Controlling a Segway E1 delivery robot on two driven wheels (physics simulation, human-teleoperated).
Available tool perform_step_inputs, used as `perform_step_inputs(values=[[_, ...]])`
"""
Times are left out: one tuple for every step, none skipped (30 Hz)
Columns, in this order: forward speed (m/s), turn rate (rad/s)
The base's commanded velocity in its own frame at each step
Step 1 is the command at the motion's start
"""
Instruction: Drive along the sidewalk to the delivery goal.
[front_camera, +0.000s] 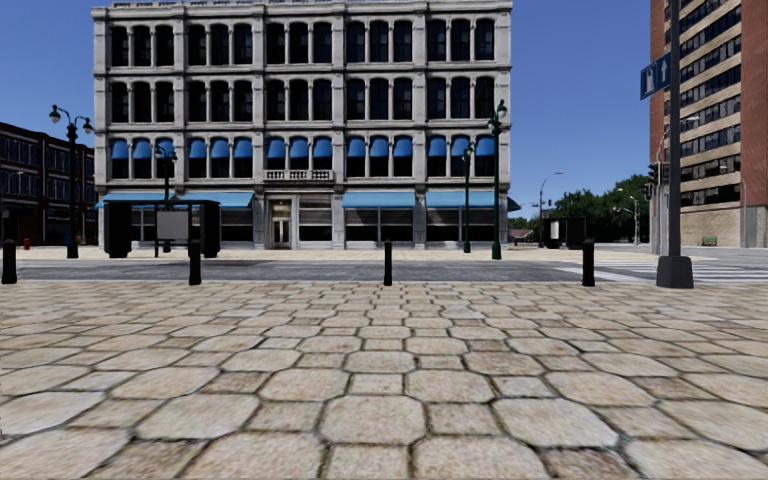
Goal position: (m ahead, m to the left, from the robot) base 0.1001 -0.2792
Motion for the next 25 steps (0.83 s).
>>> perform_step_inputs(values=[[0.00, 0.00], [0.00, 0.00], [0.00, 0.00], [0.00, 0.00], [0.00, 0.00], [0.00, 0.00], [0.00, 0.00], [0.00, 0.00], [0.00, 0.00], [0.00, 0.00], [0.00, 0.00], [0.00, 0.00], [0.00, 0.00], [0.00, 0.00], [0.00, 0.00], [0.00, 0.00], [0.00, 0.00], [0.00, 0.00], [0.00, 0.00], [0.00, 0.00], [0.00, 0.00], [0.00, 0.00], [0.00, 0.00], [0.00, 0.00], [0.00, 0.00]])
